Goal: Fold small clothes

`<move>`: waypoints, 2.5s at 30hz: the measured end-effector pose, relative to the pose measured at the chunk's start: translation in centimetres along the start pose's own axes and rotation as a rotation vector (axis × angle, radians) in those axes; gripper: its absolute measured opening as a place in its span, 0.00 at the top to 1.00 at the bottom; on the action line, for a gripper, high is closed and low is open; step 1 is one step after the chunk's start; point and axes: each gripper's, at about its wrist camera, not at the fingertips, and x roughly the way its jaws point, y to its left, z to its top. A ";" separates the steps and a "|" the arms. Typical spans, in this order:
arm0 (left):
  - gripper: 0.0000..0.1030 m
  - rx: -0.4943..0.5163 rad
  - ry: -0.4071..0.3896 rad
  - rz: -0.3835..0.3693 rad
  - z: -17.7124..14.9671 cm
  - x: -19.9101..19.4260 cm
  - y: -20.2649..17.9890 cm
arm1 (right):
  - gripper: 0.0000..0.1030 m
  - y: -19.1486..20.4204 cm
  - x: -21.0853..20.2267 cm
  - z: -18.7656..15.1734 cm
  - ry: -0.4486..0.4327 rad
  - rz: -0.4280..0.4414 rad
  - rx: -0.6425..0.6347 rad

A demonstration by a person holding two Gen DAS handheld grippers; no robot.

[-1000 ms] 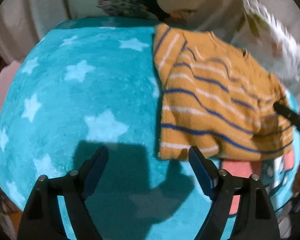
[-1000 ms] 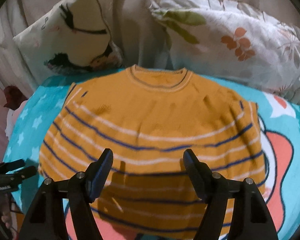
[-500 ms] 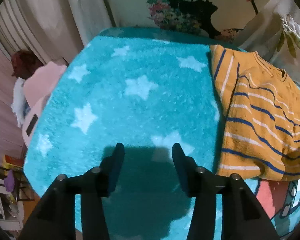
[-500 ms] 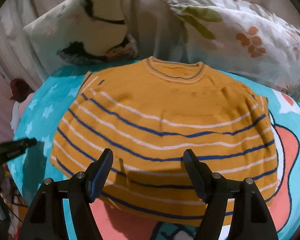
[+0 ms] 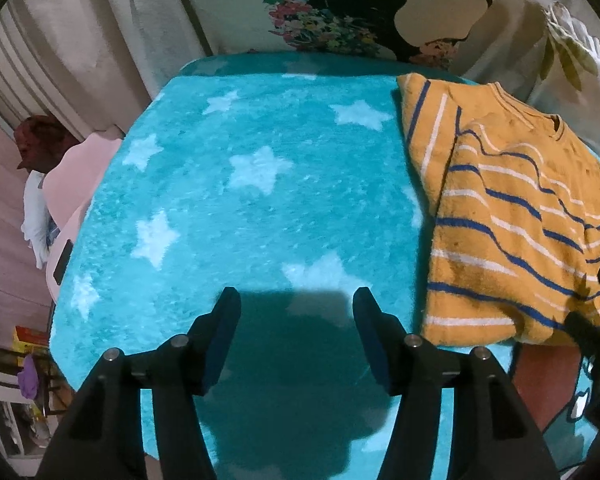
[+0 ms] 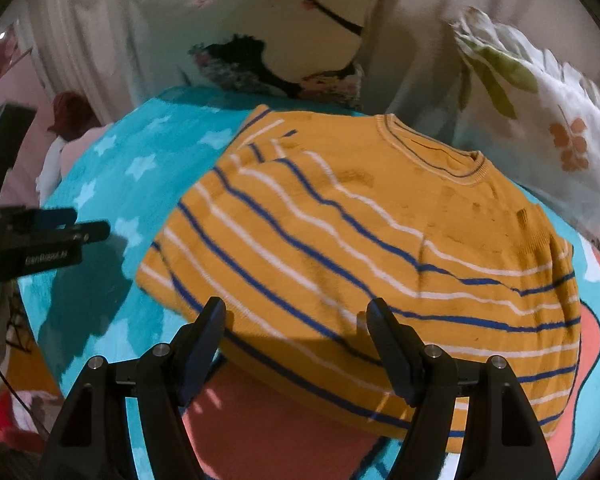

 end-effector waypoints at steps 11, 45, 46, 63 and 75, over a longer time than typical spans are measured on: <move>0.43 0.031 0.009 -0.018 0.3 0.6 -1.1 | 0.25 0.9 0.6 -0.9 0.027 0.001 -0.021; 0.41 0.040 0.070 -0.079 1.4 3.8 -1.8 | 0.25 3.7 2.4 -1.7 0.052 -0.010 -0.110; 0.41 0.040 0.070 -0.080 1.4 3.8 -1.8 | 0.25 3.8 2.4 -1.7 0.052 -0.011 -0.111; 0.40 0.038 0.093 -0.099 1.6 4.4 -2.3 | 0.24 3.7 2.6 -1.9 0.050 -0.016 -0.105; 0.28 -0.070 0.102 -0.402 5.8 6.6 -0.3 | 0.22 4.5 3.1 -1.6 0.044 -0.006 -0.154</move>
